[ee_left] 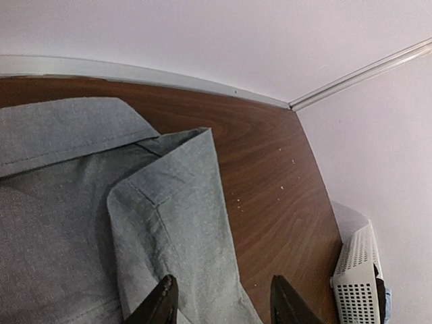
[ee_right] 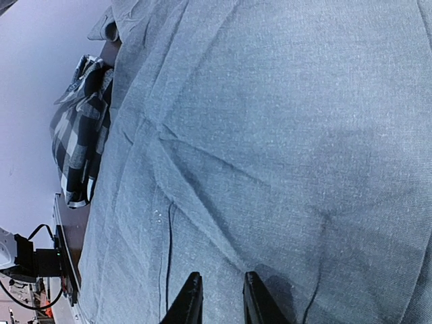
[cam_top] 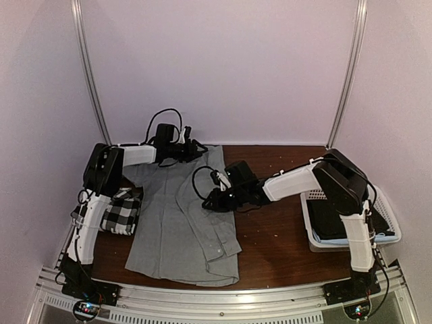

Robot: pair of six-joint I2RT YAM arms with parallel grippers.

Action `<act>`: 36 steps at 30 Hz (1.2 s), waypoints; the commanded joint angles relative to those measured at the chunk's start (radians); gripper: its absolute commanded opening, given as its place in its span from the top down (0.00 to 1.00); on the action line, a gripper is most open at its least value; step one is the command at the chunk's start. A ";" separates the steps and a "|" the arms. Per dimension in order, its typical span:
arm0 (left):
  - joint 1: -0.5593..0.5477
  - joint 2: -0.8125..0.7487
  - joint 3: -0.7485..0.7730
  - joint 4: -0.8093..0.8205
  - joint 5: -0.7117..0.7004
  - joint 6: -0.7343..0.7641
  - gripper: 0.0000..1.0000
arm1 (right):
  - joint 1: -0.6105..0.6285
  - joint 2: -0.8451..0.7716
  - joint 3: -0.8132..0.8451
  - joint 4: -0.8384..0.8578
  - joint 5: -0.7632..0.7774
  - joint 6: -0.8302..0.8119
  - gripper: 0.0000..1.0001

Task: Fold and stack the long sleeve shirts
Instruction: Smooth out the 1/3-folded shirt at the center of the board.

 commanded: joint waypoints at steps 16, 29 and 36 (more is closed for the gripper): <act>0.003 0.190 0.341 -0.085 0.003 -0.041 0.49 | -0.027 -0.116 0.015 -0.055 0.041 -0.053 0.77; 0.007 -0.266 -0.295 0.080 0.062 0.004 0.50 | -0.078 -0.065 0.094 -0.063 0.022 -0.056 0.77; 0.002 -0.404 -0.606 0.155 0.085 -0.007 0.50 | -0.110 -0.001 0.165 -0.083 0.016 -0.061 0.77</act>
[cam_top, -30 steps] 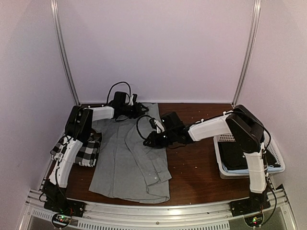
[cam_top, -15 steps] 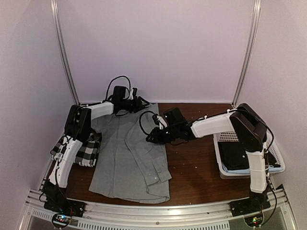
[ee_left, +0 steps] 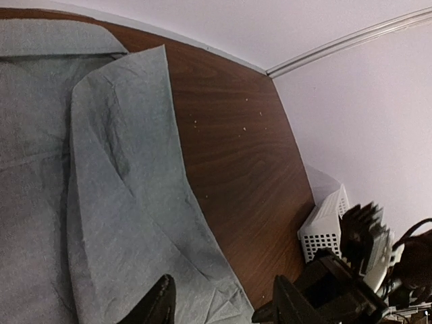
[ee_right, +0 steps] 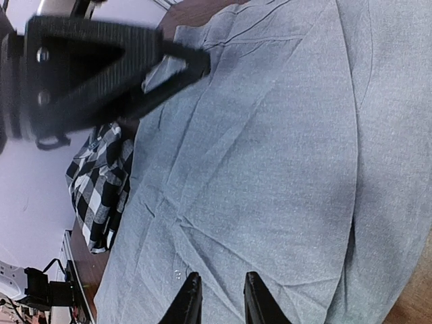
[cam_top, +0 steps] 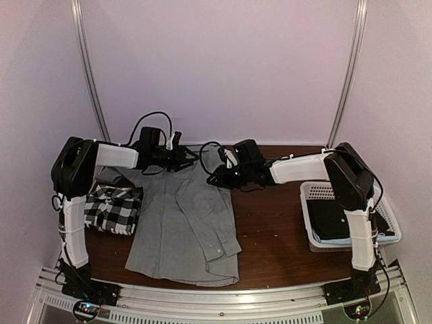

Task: Fold and stack the long sleeve shirts
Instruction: Smooth out the 1/3-folded shirt at the center of the board, then move the 1/3-folded shirt to the center of the board.

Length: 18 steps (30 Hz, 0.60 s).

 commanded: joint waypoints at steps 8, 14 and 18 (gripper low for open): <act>0.000 -0.036 -0.220 0.093 0.013 0.025 0.50 | -0.047 0.118 0.090 -0.014 -0.017 -0.006 0.77; -0.001 0.054 -0.166 0.026 -0.052 0.071 0.51 | -0.050 0.178 0.118 -0.028 -0.001 0.001 0.77; -0.010 0.108 -0.112 -0.025 -0.081 0.093 0.51 | -0.053 0.193 0.106 -0.033 0.030 0.004 0.77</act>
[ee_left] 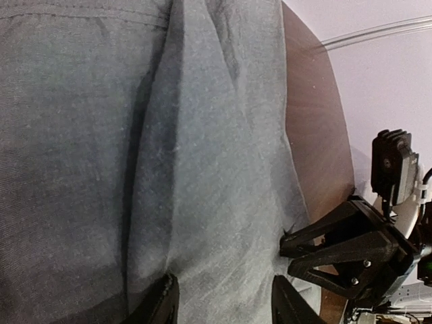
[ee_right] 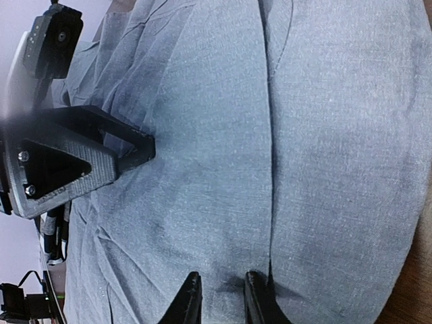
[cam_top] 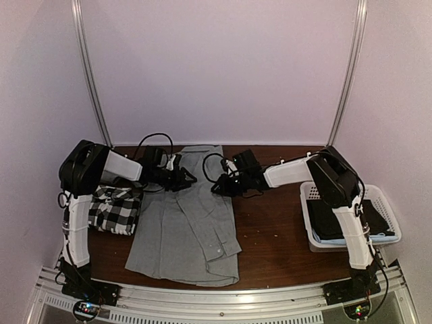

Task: Fold and stack the long sleeve shirts
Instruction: Move the 1/3-folded shirt to the center of the board.

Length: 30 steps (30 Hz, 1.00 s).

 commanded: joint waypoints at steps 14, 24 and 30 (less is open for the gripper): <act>-0.122 0.171 0.279 -0.146 -0.149 -0.025 0.52 | -0.104 -0.001 -0.080 -0.028 0.062 -0.002 0.78; -0.177 0.329 0.603 -0.215 -0.135 -0.082 0.51 | -0.221 -0.052 -0.176 -0.036 0.079 -0.037 0.78; -0.177 0.399 0.803 -0.292 -0.104 -0.057 0.50 | -0.258 -0.085 -0.238 -0.004 0.086 -0.014 0.78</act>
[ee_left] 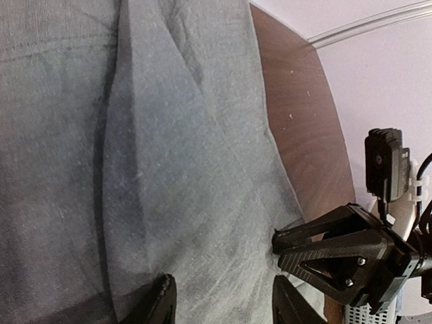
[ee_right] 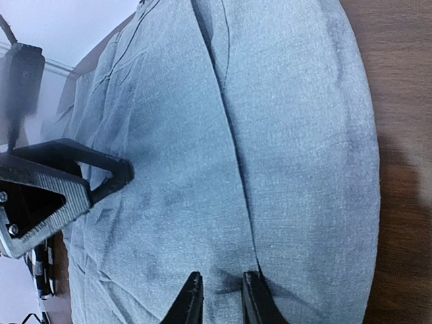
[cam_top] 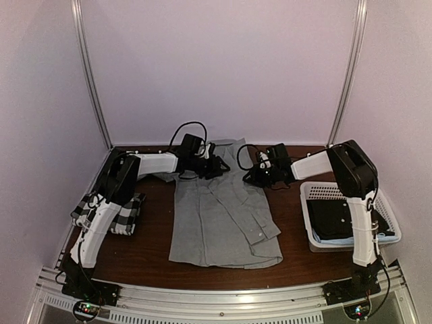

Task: Fold and stack the long sleeve shirts
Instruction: Move the 1/3-folded shirt to the center of the board.

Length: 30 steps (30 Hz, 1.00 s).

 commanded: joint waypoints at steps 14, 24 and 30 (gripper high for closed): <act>0.095 -0.207 -0.079 -0.009 0.025 0.063 0.49 | -0.019 -0.112 -0.087 -0.080 0.091 -0.043 0.77; 0.249 -0.573 -0.523 -0.027 -0.088 0.146 0.49 | 0.027 -0.231 -0.062 -0.163 0.134 -0.111 0.68; 0.323 -0.743 -0.718 -0.091 -0.211 0.216 0.49 | 0.054 -0.320 -0.101 -0.151 0.125 -0.120 0.60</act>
